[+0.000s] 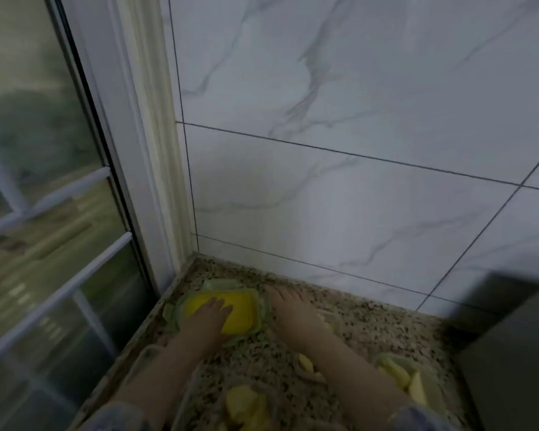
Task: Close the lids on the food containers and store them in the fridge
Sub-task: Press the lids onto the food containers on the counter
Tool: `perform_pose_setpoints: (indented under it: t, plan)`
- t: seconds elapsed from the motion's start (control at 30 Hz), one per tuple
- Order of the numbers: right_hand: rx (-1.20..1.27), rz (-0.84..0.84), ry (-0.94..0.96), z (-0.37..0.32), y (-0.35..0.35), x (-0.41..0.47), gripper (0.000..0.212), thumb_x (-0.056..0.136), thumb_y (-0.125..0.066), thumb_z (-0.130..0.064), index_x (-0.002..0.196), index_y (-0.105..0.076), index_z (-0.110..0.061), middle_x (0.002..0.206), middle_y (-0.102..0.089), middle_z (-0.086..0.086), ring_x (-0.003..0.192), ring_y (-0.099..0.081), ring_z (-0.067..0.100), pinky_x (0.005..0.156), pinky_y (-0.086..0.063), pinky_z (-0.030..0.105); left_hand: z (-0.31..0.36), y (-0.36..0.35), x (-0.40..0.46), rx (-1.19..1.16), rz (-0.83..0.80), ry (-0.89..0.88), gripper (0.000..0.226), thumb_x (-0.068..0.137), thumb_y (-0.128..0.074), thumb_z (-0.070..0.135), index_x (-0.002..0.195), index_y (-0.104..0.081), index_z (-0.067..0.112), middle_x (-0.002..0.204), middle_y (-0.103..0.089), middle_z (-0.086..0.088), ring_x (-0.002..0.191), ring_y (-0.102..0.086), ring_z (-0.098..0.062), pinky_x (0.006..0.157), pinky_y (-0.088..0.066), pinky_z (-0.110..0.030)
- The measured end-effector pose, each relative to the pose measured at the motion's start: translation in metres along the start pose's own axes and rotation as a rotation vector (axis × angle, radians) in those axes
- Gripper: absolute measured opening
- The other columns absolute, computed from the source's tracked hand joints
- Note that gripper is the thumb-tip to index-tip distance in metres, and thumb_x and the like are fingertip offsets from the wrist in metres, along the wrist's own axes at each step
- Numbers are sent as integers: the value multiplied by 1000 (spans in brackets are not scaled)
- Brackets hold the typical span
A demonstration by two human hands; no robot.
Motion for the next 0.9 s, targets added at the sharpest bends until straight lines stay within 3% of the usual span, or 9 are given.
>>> perform_pose_setpoints:
  t: [0.1,0.37,0.67,0.8,0.9]
  plan:
    - [17,-10,-22,-4,-14,11,57,96,-40,-31,149,-23,-17,150,-34,4,138,-30,22,116,-19,37,-5,-10,11,0,-22,1,70,96,-50,36,152,-11,20,161,-10,-6,149,-9,-26,118,-25,-40]
    - [14,-90,-55,-10,-38,21,62,98,-41,-32,151,-15,-14,155,-26,6,141,-26,22,117,-16,40,-5,-26,32,-13,-26,-16,67,96,-50,31,151,-13,22,160,-12,-5,148,-13,-27,110,-36,-41]
    - [88,-75,-110,-3,-52,21,60,96,-43,-32,149,-20,-15,151,-33,6,137,-33,24,114,-22,41,0,-28,31,112,-54,-86,57,93,-48,4,145,-26,11,154,-24,-13,141,-26,-32,104,-43,-42]
    - [202,-50,-159,1,-53,20,63,95,-46,-31,150,-19,-18,150,-35,5,135,-36,24,112,-29,40,0,-15,26,137,111,-106,74,84,-57,-2,148,-21,8,155,-27,-12,143,-28,-27,108,-40,-36]
    - [394,16,-276,7,-46,19,61,96,-48,-32,149,-22,-18,149,-37,7,133,-38,26,107,-36,39,7,10,18,-23,448,-110,57,81,-59,-2,136,-45,6,133,-56,-17,118,-57,-32,88,-51,-38]
Point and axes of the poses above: each hand's wrist, its own x-axis towards the middle knuckle, its own y-axis out of the back of the hand, z = x × y, the point moved 3 cm from there along x, towards the middle knuckle
